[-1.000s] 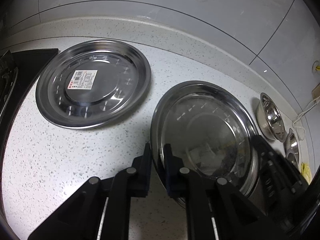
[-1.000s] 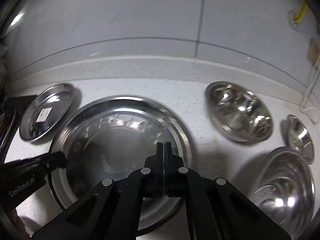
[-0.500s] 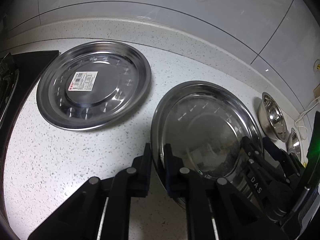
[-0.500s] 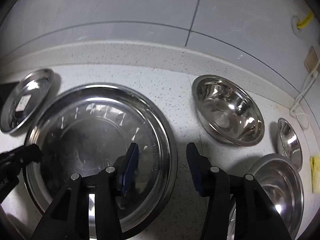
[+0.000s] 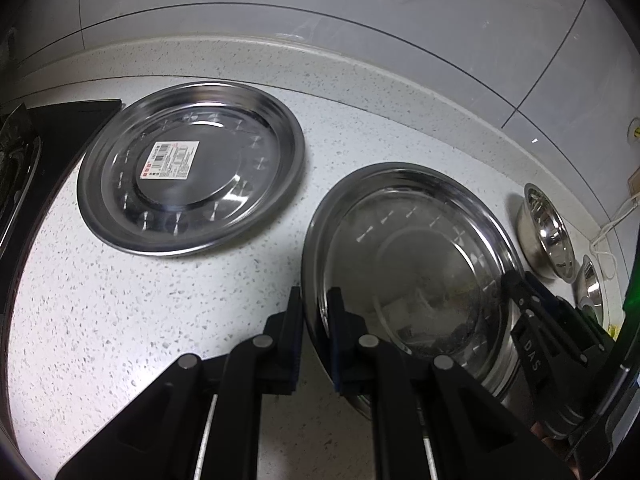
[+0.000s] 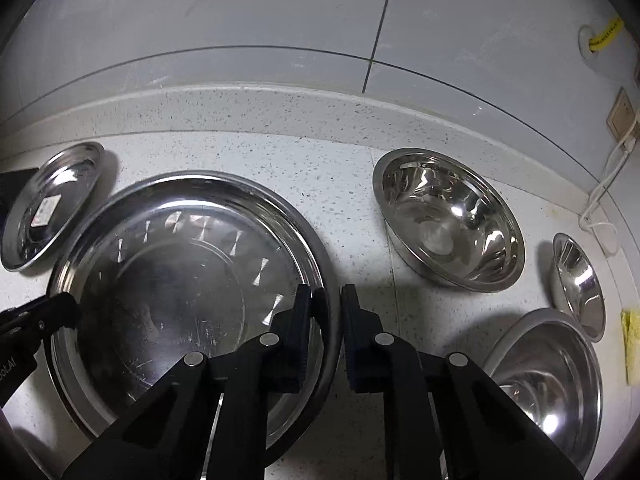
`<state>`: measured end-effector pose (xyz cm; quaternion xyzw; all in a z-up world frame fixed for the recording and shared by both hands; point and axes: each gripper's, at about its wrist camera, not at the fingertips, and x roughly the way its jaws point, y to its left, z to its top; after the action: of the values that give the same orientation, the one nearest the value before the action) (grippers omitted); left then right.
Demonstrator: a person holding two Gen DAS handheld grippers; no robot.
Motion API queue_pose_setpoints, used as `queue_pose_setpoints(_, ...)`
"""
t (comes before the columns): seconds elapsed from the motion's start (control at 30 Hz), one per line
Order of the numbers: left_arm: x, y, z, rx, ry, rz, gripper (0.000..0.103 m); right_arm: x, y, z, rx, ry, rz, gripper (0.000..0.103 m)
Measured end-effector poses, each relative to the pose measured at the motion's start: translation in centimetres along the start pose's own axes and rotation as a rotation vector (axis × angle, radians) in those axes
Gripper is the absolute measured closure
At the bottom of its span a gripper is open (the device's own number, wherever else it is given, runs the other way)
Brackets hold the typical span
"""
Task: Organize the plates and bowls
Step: 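Lift the medium plate with the left gripper while the right gripper holds the large plate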
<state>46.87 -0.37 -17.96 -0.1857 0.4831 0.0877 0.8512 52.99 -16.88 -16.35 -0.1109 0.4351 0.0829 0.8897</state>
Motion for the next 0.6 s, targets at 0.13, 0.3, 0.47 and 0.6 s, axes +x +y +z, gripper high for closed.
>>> queue_pose_setpoints(0.13, -0.6, 0.2, -0.1, 0.000, -0.010, 0.004, 0.093, -0.8, 0.0, 0.1, 0.011, -0.024, 0.003, 0.090)
queue_pose_setpoints(0.3, -2.7, 0.6, -0.4, 0.006, -0.039, 0.004, 0.093, -2.3, -0.3, -0.2, 0.038, -0.040, 0.022, 0.091)
queue_pose_setpoints(0.47, -5.8, 1.5, -1.5, -0.003, -0.056, -0.004, 0.093, -4.7, -0.5, -1.3, 0.076, -0.046, 0.046, 0.091)
queue_pose_setpoints(0.6, -8.3, 2.7, -2.7, 0.012, -0.091, -0.007, 0.093, -7.1, 0.0, -2.7, 0.082, -0.058, 0.061, 0.091)
